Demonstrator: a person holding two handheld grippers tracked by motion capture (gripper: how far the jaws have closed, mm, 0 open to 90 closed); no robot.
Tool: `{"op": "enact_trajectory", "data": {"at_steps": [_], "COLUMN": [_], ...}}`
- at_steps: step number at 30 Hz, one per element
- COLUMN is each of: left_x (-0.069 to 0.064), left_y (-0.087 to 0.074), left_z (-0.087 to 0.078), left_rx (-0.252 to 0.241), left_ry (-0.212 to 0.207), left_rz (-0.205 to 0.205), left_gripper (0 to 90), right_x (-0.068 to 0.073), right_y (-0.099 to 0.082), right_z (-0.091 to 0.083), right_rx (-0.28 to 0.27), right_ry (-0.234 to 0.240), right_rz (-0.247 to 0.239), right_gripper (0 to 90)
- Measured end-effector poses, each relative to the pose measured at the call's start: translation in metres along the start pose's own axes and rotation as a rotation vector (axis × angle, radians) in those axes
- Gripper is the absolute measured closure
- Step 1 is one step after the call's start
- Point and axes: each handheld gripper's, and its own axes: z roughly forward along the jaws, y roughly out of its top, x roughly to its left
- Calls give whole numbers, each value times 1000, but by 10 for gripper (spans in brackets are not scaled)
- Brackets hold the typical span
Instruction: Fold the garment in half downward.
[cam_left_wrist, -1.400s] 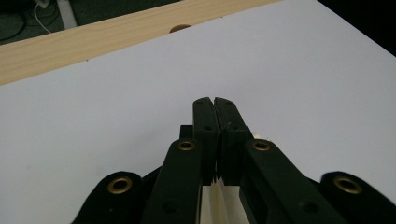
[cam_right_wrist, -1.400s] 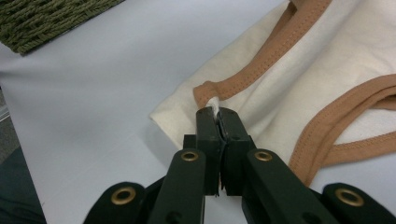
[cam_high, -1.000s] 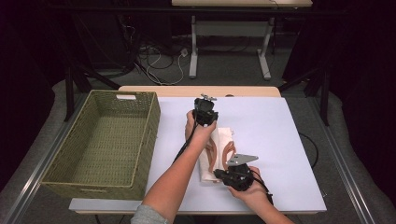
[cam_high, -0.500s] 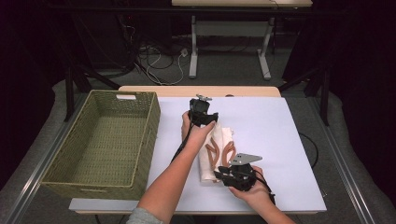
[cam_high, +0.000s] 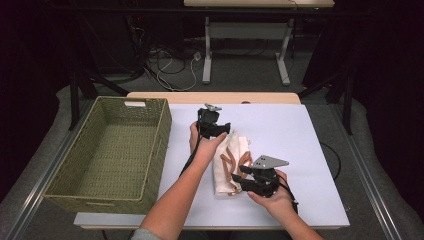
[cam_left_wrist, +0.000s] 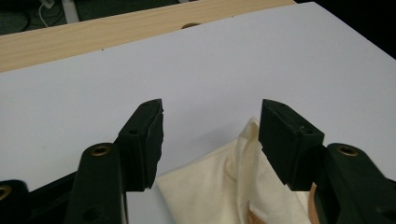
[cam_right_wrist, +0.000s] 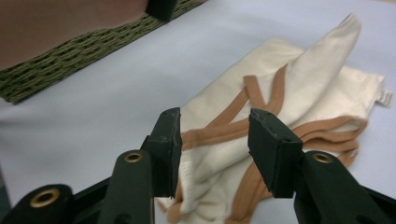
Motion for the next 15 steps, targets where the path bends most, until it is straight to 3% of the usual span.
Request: {"op": "enact_trajectory", "data": {"at_steps": [4, 5, 9, 15], "left_x": [1, 2, 6, 13], "left_y": [-2, -3, -5, -15], "left_z": [-4, -5, -8, -12], "left_rx": [-9, -9, -20, -27], "left_ry": [-1, -8, -33, -61], "left_rz": [-5, -18, -1, -11], "left_gripper": [380, 377, 369, 366], "right_x": [-4, -5, -6, -9], "right_y": [8, 9, 15, 22], "right_z": [4, 6, 14, 28], "right_rx": [7, 9, 14, 46], "right_ry": [-4, -9, -32, -38], "right_rz": [-10, -11, -28, -50], "right_gripper": [526, 526, 526, 518]}}
